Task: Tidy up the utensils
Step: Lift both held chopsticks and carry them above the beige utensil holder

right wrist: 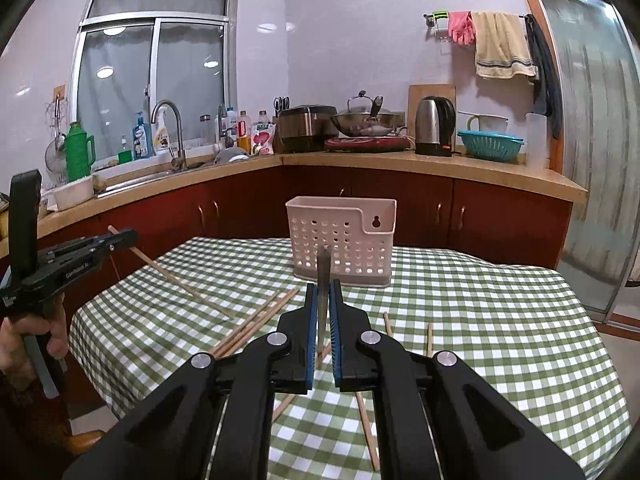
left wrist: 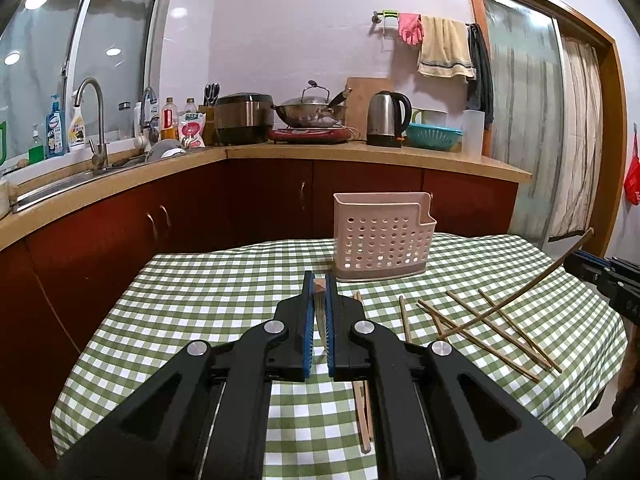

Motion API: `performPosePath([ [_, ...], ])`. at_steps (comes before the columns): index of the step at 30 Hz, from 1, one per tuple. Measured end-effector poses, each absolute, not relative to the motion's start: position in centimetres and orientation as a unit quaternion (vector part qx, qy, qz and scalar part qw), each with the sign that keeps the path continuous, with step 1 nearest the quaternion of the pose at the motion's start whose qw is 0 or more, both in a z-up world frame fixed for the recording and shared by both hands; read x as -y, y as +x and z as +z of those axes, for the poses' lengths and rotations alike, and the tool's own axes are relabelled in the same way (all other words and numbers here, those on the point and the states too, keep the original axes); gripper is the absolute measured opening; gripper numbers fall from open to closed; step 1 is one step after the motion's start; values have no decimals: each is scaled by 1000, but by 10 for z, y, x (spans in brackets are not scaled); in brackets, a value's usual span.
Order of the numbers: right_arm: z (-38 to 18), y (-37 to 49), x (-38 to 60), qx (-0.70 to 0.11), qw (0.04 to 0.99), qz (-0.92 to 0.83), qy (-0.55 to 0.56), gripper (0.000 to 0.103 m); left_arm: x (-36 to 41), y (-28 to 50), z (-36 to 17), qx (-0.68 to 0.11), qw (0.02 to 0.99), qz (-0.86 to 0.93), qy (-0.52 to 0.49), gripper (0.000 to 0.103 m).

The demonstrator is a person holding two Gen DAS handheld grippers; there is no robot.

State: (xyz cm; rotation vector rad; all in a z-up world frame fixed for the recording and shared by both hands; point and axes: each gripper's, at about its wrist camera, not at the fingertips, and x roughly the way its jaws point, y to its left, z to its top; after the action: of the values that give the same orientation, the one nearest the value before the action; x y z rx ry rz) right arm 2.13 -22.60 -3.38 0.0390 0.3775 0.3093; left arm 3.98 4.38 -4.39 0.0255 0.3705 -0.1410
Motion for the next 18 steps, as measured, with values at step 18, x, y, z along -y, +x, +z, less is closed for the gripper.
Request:
performPosePath([
  [18,-9,46,229,-160,974,158,34,7,-44,68,-27,-166,983,-72,3,5],
])
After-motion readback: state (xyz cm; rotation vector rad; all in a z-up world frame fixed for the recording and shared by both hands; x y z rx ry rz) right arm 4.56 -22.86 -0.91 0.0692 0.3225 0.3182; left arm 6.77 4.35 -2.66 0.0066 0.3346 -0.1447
